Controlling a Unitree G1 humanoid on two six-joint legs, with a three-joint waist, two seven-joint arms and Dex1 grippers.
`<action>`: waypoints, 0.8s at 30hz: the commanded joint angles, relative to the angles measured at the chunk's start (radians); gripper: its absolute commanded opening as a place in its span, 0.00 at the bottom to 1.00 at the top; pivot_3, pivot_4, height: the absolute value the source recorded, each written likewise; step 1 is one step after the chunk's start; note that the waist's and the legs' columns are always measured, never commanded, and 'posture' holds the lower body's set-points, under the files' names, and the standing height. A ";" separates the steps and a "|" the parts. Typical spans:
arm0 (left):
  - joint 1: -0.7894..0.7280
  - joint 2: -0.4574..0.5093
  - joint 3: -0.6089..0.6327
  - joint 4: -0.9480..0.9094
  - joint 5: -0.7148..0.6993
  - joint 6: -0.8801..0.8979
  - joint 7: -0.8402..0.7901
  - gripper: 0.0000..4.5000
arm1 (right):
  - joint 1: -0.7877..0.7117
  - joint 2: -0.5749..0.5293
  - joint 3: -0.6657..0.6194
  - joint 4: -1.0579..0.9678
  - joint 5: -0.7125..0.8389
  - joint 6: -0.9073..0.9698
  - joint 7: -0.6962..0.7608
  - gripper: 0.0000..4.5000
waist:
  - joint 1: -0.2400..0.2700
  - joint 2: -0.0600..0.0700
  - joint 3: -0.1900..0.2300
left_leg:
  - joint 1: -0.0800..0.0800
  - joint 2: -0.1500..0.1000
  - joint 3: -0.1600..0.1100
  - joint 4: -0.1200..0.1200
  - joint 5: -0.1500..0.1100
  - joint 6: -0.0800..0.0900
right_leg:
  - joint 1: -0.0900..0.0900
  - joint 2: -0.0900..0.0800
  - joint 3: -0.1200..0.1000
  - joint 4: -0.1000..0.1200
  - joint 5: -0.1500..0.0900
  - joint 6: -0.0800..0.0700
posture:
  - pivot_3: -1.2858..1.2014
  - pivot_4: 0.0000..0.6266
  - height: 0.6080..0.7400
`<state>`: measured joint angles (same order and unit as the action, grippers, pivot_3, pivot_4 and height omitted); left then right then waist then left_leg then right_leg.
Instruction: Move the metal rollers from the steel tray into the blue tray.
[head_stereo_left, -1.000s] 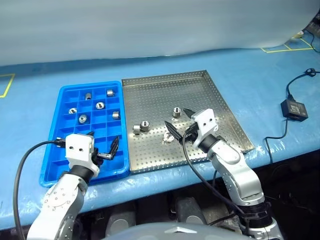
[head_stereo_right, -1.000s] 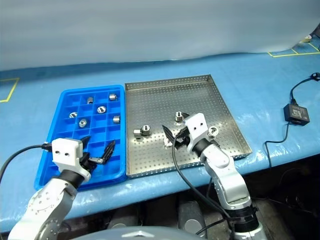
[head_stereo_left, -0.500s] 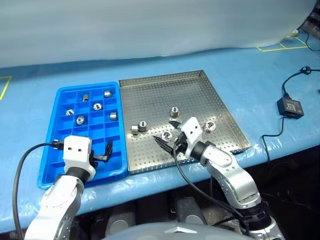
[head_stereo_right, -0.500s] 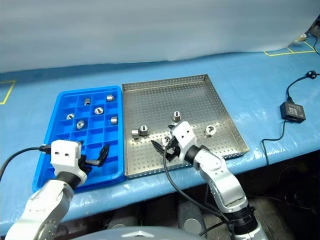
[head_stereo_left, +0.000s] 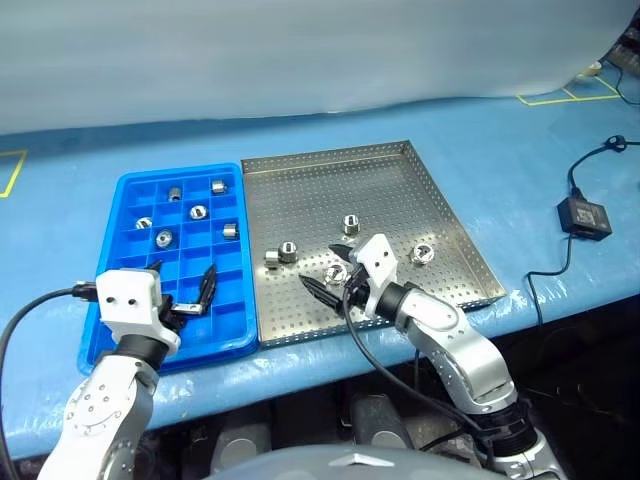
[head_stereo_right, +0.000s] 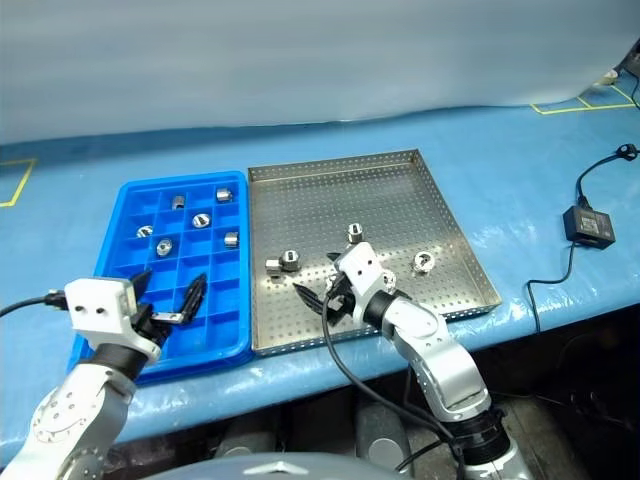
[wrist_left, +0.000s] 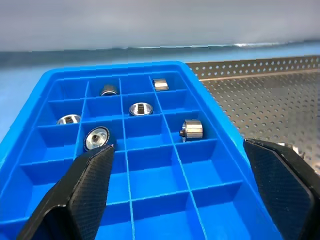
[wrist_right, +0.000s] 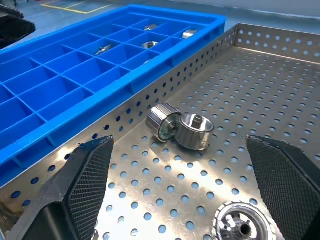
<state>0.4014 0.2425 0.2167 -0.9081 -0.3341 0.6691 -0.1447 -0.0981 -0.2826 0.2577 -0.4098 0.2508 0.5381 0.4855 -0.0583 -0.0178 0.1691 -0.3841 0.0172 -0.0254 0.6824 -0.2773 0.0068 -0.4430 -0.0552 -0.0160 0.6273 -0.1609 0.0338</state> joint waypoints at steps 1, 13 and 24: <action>0.005 0.025 -0.032 0.020 -0.005 -0.011 -0.042 1.00 | -0.010 0.003 -0.013 -0.041 0.000 0.012 -0.018 0.99 | -0.004 0.000 0.000 | 0.000 0.000 0.000 0.000 0.000 0.000 | 0.000 0.000 0.000 0.000 0.000 0.000 | 0.48 0.24 1.00; -0.214 0.157 -0.101 0.119 0.014 0.068 -0.106 1.00 | -0.003 -0.058 -0.074 -0.098 0.008 0.108 -0.042 0.99 | -0.012 -0.001 0.000 | 0.000 0.000 0.001 0.000 -0.001 -0.001 | 0.000 0.001 0.001 0.000 0.000 0.000 | 0.46 0.24 1.00; -0.828 0.252 -0.405 0.657 0.005 0.095 -0.456 1.00 | 0.064 -0.099 -0.104 -0.131 -0.006 0.106 -0.049 0.99 | -0.053 -0.001 0.000 | 0.000 -0.002 0.003 -0.001 -0.001 0.001 | 0.000 0.002 0.008 -0.001 -0.001 0.004 | 0.42 0.24 1.00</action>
<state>-0.3987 0.5013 -0.1612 -0.2886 -0.3398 0.7968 -0.5590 -0.0407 -0.3883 0.1572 -0.4896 0.2416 0.6609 0.4462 -0.1115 -0.0188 0.1693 -0.3837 0.0152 -0.0214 0.6815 -0.2792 0.0079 -0.4432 -0.0532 -0.0071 0.6264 -0.1617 0.0386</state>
